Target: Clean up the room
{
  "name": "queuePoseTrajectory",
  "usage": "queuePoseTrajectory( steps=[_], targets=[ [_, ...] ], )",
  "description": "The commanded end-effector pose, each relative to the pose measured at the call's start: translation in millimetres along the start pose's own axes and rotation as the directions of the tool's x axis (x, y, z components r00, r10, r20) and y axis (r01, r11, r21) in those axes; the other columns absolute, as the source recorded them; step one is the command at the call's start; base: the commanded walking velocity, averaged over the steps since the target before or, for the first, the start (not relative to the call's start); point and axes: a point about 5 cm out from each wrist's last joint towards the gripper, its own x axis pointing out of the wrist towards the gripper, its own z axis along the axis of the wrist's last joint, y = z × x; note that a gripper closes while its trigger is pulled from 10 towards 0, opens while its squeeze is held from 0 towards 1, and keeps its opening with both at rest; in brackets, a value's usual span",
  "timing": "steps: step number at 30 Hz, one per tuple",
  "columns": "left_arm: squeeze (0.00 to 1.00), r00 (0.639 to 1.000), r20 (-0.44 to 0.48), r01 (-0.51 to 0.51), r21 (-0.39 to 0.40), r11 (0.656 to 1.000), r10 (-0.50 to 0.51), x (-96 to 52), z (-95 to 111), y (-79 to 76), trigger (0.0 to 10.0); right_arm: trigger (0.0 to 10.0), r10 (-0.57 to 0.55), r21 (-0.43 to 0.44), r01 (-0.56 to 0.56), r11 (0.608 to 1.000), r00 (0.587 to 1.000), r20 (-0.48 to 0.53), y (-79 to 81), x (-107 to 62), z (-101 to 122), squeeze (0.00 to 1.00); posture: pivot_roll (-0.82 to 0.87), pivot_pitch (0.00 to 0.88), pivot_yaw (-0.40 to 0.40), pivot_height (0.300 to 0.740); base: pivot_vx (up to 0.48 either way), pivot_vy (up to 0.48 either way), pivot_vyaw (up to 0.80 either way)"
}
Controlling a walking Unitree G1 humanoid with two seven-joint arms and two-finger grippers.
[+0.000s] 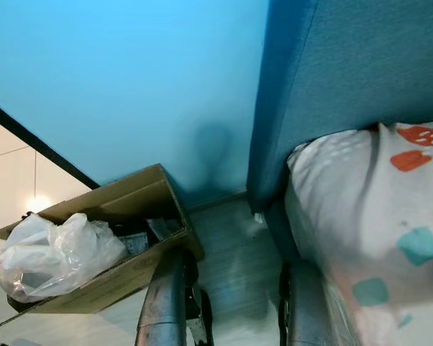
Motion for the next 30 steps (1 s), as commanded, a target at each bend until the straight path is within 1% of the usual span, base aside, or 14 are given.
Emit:
queuePoseTrajectory(
  steps=[1, 7, 12, 14, 16, 17, 19, 20, 22, 23, 25, 26, 27, 30],
  targets=[
    [0.00, 0.997, -0.074, -0.022, -0.020, 1.000, 0.021, -13.5, -15.7, 5.9, 10.0, 10.0, 0.080, -0.026, -0.080, 0.996, 0.997, 0.007, 18.0, -1.1, 1.1, 0.00, 0.48, 0.477, 0.142, 0.578, 0.000, 0.000, 0.00],
    [0.00, 0.996, -0.087, -0.025, -0.027, 0.999, 0.023, -14.5, -14.6, 3.5, 10.0, 10.0, 0.255, -0.015, -0.254, 0.967, 0.964, 0.080, 68.1, -3.1, 30.0, 0.00, 0.47, 0.471, 0.132, 0.578, 0.000, 0.000, 0.00],
    [0.00, 0.996, -0.091, -0.024, -0.037, 0.999, 0.020, -11.8, -15.0, -0.9, 10.0, 10.0, 0.365, -0.112, -0.357, 0.927, 0.928, 0.069, 87.4, -8.9, 26.1, 0.00, 0.46, 0.466, 0.122, 0.578, 0.000, 0.000, 0.00],
    [0.00, 0.996, -0.089, -0.021, -0.043, 0.999, 0.018, -10.4, -14.7, -3.8, 10.0, 10.0, 0.360, -0.142, -0.350, 0.926, 0.932, 0.044, 80.2, -8.6, 17.9, 0.00, 0.46, 0.465, 0.117, 0.578, 0.000, 0.000, 0.00],
    [0.00, 0.996, -0.088, -0.018, -0.050, 0.999, 0.014, -9.3, -15.5, -7.6, 10.0, 10.0, 0.297, -0.225, -0.289, 0.931, 0.955, 0.003, 56.1, -5.8, 5.1, 0.00, 0.45, 0.464, 0.114, 0.578, 0.000, 0.000, 0.00],
    [0.00, 0.996, -0.088, -0.018, -0.050, 0.999, 0.014, -9.3, -15.5, -7.6, 10.0, 10.0, 0.297, -0.225, -0.289, 0.931, 0.955, 0.003, 56.1, -5.8, 5.1, 0.00, 0.45, 0.464, 0.114, 0.578, 0.000, 0.000, 0.00],
    [0.00, 0.996, -0.093, -0.018, -0.057, 0.998, 0.013, -8.5, -17.3, -10.0, 10.0, 10.0, 0.190, -0.318, -0.185, 0.930, 0.982, -0.014, 28.1, -2.4, -0.5, 0.00, 0.44, 0.460, 0.112, 0.578, 0.000, 0.000, 0.00],
    [0.00, 0.996, -0.093, -0.018, -0.057, 0.998, 0.013, -8.5, -17.3, -10.0, 10.0, 10.0, 0.190, -0.318, -0.185, 0.930, 0.982, -0.014, 28.1, -2.4, -0.5, 0.00, 0.44, 0.460, 0.112, 0.578, 0.000, 0.000, 0.00],
    [0.00, 0.995, -0.103, -0.017, -0.062, 0.998, 0.011, -6.2, -19.2, -12.2, 10.0, 10.0, 0.096, -0.374, -0.091, 0.923, 0.995, -0.007, 2.2, 0.0, -0.7, 0.00, 0.42, 0.450, 0.109, 0.578, 0.000, 0.000, 0.00],
    [0.00, 0.995, -0.103, -0.017, -0.062, 0.998, 0.011, -6.2, -19.2, -12.2, 10.0, 10.0, 0.096, -0.374, -0.091, 0.923, 0.995, -0.007, 2.2, 0.0, -0.7, 0.00, 0.42, 0.450, 0.109, 0.578, 0.000, 0.000, 0.00],
    [0.00, 0.994, -0.108, -0.013, -0.066, 0.998, 0.006, -1.7, -19.7, -14.9, 10.0, 10.0, 0.040, -0.400, -0.034, 0.916, 0.999, 0.006, -18.5, 1.1, 1.7, 0.00, 0.41, 0.441, 0.107, 0.578, 0.000, 0.000, 0.00],
    [0.00, 0.994, -0.108, -0.013, -0.066, 0.998, 0.006, -1.7, -19.7, -14.9, 10.0, 10.0, 0.040, -0.400, -0.034, 0.916, 0.999, 0.006, -18.5, 1.1, 1.7, 0.00, 0.41, 0.441, 0.107, 0.578, 0.000, 0.000, 0.00],
    [0.00, 0.995, -0.101, -0.005, -0.071, 0.997, -0.002, 6.5, -16.9, -18.6, 10.0, 10.0, -0.004, -0.388, 0.013, 0.921, 1.000, 0.024, -32.5, 2.0, 6.7, 0.00, 0.39, 0.426, 0.104, 0.578, 0.000, 0.000, 0.00],
    [0.00, 0.996, -0.093, 0.000, -0.075, 0.997, -0.007, 13.6, -14.0, -21.8, 10.0, 10.0, -0.035, -0.382, 0.046, 0.923, 0.999, 0.035, -39.5, 2.4, 9.7, 0.00, 0.38, 0.409, 0.097, 0.578, 0.000, 0.000, 0.00]
  ],
)
